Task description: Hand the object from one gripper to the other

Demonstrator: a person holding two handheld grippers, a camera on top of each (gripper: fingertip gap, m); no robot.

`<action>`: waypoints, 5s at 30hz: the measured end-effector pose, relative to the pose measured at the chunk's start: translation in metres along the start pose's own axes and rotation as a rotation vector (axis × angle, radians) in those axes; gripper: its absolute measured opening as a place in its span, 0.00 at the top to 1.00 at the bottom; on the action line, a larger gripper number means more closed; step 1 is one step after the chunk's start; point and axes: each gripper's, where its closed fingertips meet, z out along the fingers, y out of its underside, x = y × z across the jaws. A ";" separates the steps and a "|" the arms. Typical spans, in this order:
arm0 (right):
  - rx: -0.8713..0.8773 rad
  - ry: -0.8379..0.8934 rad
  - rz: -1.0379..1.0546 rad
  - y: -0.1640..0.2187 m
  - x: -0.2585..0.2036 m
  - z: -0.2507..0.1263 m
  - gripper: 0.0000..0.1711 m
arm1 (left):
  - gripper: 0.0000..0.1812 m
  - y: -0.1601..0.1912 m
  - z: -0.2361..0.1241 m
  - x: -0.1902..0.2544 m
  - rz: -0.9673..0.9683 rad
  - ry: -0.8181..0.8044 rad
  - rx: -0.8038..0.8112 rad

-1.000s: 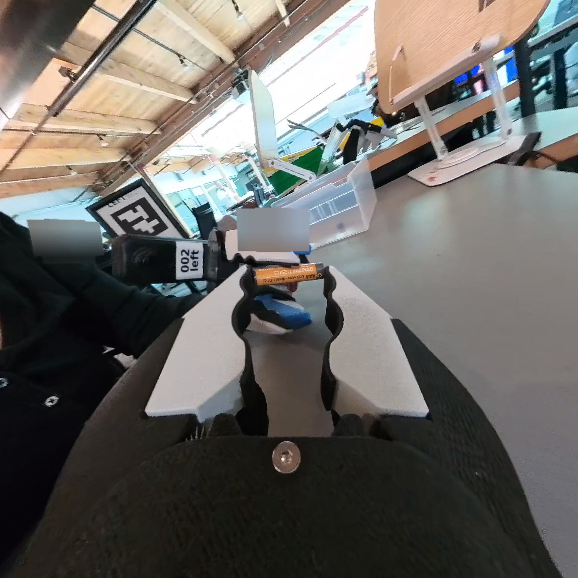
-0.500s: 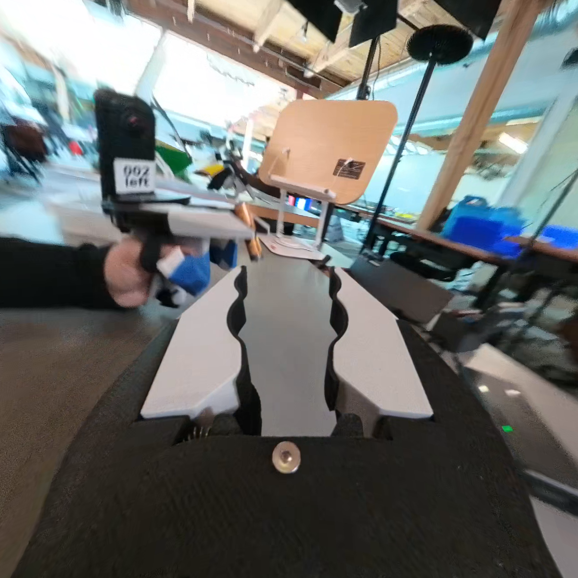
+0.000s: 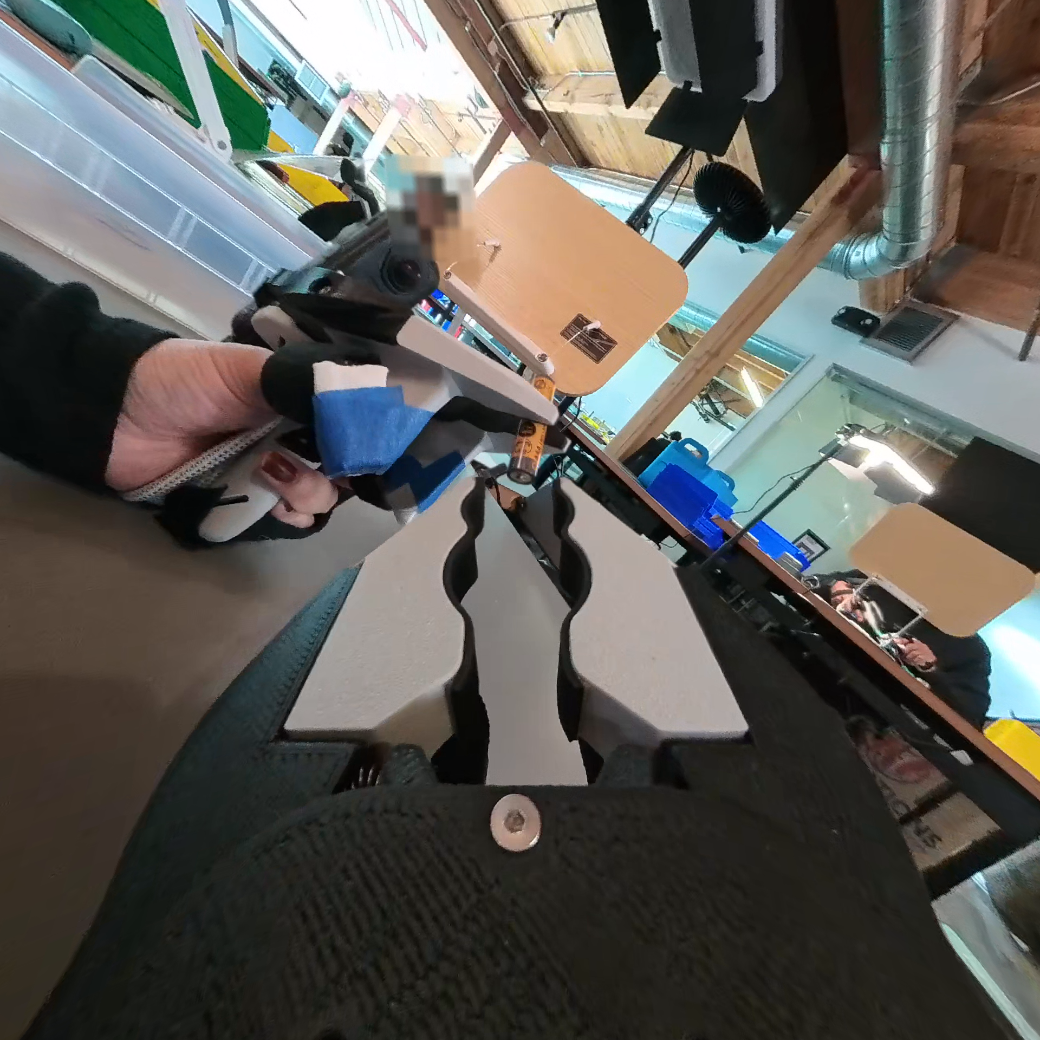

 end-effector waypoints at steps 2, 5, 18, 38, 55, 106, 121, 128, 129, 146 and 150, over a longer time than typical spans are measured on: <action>0.002 0.007 -0.007 0.000 0.001 -0.001 0.92 | 0.96 0.001 0.001 0.001 -0.008 0.008 -0.008; -0.007 0.005 -0.005 0.000 0.001 0.000 0.95 | 0.96 0.002 0.001 0.000 -0.012 0.005 -0.010; -0.131 -0.028 0.127 0.029 0.011 -0.002 1.00 | 0.69 0.019 -0.015 -0.035 0.695 -0.413 -0.391; -0.225 0.023 0.112 0.052 0.017 -0.001 1.00 | 0.65 0.053 -0.123 -0.116 0.304 -1.131 -0.853; -0.023 -0.084 0.101 0.013 -0.003 0.000 0.70 | 0.96 0.003 -0.028 -0.028 -0.093 -0.307 -0.162; 0.151 -0.291 0.777 0.001 0.015 -0.011 0.73 | 0.96 0.008 0.005 0.004 0.294 -0.223 -0.128; -0.040 0.011 0.098 0.009 0.005 0.002 0.95 | 0.95 0.011 0.001 -0.014 -0.231 -0.147 0.002; -0.078 0.036 0.083 0.012 0.007 -0.001 0.95 | 0.96 0.013 0.004 -0.013 -0.146 -0.162 -0.006; -0.100 0.058 0.056 0.013 0.009 -0.004 0.95 | 0.95 0.015 0.006 -0.014 -0.133 -0.167 -0.024; -0.949 0.814 0.024 -0.027 0.225 -0.310 0.95 | 0.75 -0.005 -0.011 -0.030 0.059 -0.336 0.066; -1.120 0.705 0.286 0.019 0.251 -0.349 0.95 | 0.75 -0.002 -0.008 -0.029 0.085 -0.342 0.040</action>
